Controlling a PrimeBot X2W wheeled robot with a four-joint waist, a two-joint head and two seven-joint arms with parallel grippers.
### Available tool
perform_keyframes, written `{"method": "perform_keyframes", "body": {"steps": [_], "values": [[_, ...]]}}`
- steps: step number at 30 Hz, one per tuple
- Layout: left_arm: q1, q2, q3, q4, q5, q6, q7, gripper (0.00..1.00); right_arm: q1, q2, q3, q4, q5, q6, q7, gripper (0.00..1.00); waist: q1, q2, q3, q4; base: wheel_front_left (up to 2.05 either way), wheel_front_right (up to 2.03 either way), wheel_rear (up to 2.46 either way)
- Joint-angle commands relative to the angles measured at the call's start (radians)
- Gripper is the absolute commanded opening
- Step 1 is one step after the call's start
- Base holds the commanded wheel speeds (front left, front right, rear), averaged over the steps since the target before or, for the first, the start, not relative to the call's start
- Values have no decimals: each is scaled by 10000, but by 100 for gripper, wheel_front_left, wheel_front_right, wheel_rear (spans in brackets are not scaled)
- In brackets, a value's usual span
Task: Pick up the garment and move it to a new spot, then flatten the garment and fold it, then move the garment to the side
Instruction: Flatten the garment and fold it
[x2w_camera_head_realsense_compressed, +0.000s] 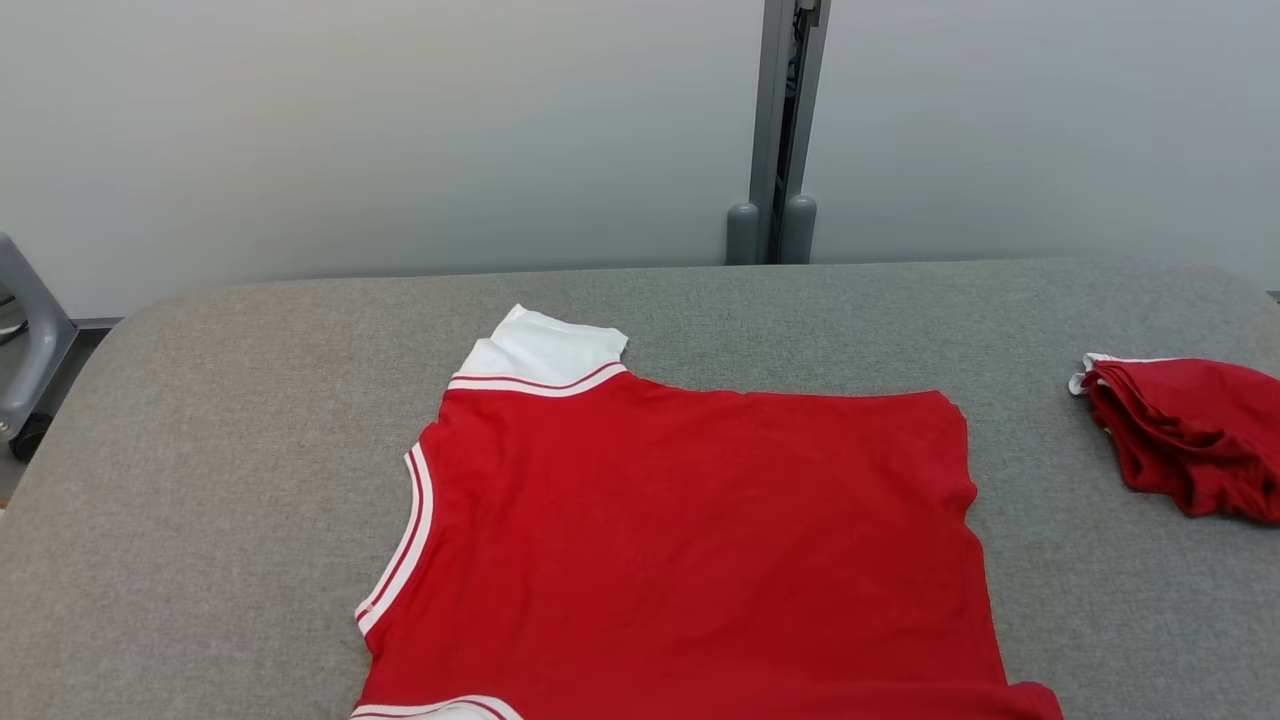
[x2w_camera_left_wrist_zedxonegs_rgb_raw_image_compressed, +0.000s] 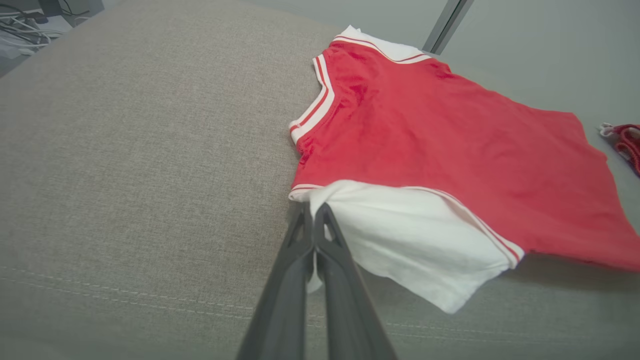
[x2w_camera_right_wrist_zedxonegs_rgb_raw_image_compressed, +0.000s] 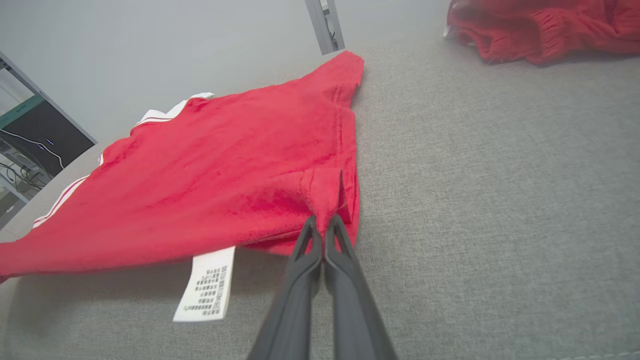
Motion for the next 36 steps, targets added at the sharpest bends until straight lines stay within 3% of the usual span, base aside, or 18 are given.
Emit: {"method": "perform_keyframes", "body": {"steps": [1,14,23,24,25,26,27,28,36], "values": [[-306,102,-32,-89,76,60,95,0,-108,51,-100,-85,-70,3,195,0,-1,0,45,-11,0,0,0],[-2823,143,-60,546,-179,27,262,0,-1687,161,-448,-426,379,3,1862,0,-1,0,1030,-232,0,0,0],[-4994,139,-346,2158,-254,-356,0,0,-3075,-93,-138,125,540,3,1754,0,-1,0,1956,-188,0,0,0],[-5159,130,-357,2339,-252,-371,-103,0,-3183,-107,-86,147,552,3,1624,4,-1,0,2018,-194,0,0,0],[-5309,94,-350,2512,-279,-420,-237,0,-3268,-118,-10,222,561,3,1554,15,-1,0,2076,-198,0,0,0],[-5417,34,-331,2712,-356,-431,-338,34,-3329,-157,86,259,566,4,1428,49,-1,0,2105,-199,0,0,0],[-5517,33,-279,2856,-334,-422,-551,100,-3392,-215,183,306,561,3,1334,84,-1,0,2139,-207,0,0,0],[-5599,33,-299,3035,-322,-471,-690,100,-3468,-284,299,303,519,3,1152,100,-1,0,2164,-226,0,0,0],[-5698,-145,-251,3468,244,-421,-2991,100,-3666,-543,311,-74,-425,3,-272,100,-1,0,2042,-392,0,0,0]]}}
